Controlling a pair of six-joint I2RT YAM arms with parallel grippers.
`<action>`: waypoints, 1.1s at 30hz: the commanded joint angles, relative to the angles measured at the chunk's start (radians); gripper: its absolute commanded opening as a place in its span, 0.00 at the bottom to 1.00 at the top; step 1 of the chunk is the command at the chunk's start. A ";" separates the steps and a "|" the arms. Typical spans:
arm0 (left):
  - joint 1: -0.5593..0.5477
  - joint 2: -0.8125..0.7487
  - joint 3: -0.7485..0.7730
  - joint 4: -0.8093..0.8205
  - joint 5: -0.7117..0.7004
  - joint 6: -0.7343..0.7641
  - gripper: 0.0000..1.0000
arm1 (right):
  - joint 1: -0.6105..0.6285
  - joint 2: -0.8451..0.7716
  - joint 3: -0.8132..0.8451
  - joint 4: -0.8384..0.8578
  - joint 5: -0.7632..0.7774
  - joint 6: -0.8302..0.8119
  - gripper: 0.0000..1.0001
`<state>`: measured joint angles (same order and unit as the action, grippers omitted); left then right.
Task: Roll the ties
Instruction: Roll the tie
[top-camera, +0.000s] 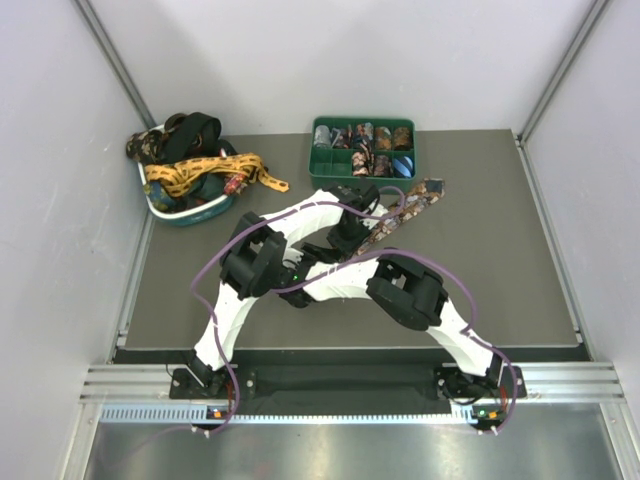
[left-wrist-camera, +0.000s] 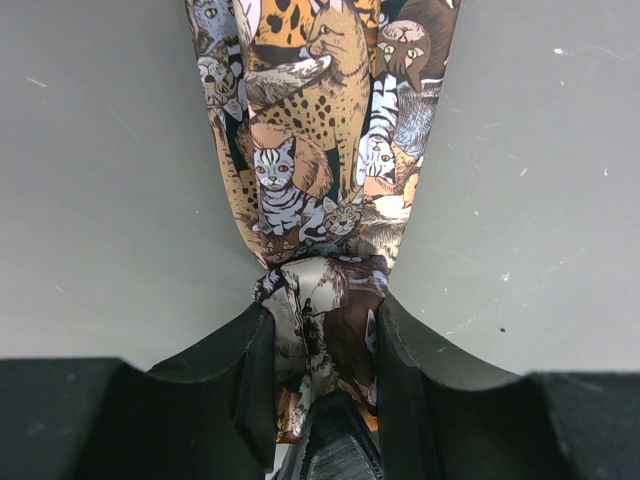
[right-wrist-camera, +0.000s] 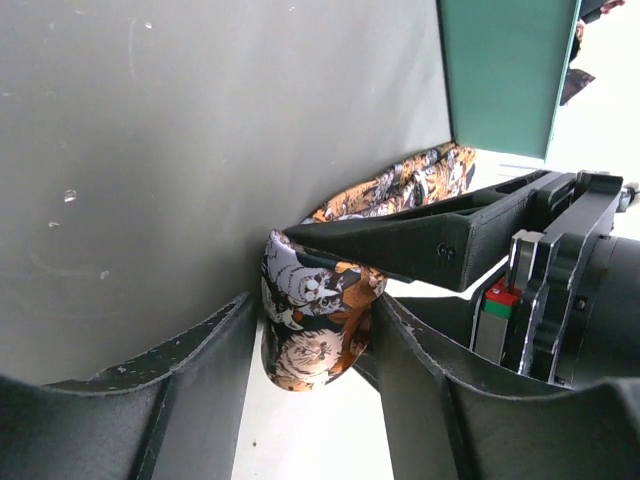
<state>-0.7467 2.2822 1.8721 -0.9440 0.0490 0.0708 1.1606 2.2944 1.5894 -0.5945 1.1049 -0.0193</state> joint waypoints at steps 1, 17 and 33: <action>-0.017 0.083 -0.074 -0.275 0.008 0.000 0.33 | -0.038 0.043 0.001 -0.033 -0.062 -0.014 0.53; -0.019 0.056 -0.057 -0.220 0.000 0.012 0.48 | -0.035 -0.015 -0.022 0.010 -0.079 0.013 0.21; 0.001 -0.121 0.015 0.076 0.095 -0.003 0.72 | -0.022 -0.105 -0.058 0.044 -0.192 0.039 0.20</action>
<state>-0.7540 2.2726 1.8900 -0.9615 0.0986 0.0910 1.1423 2.2459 1.5494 -0.5838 1.0183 -0.0315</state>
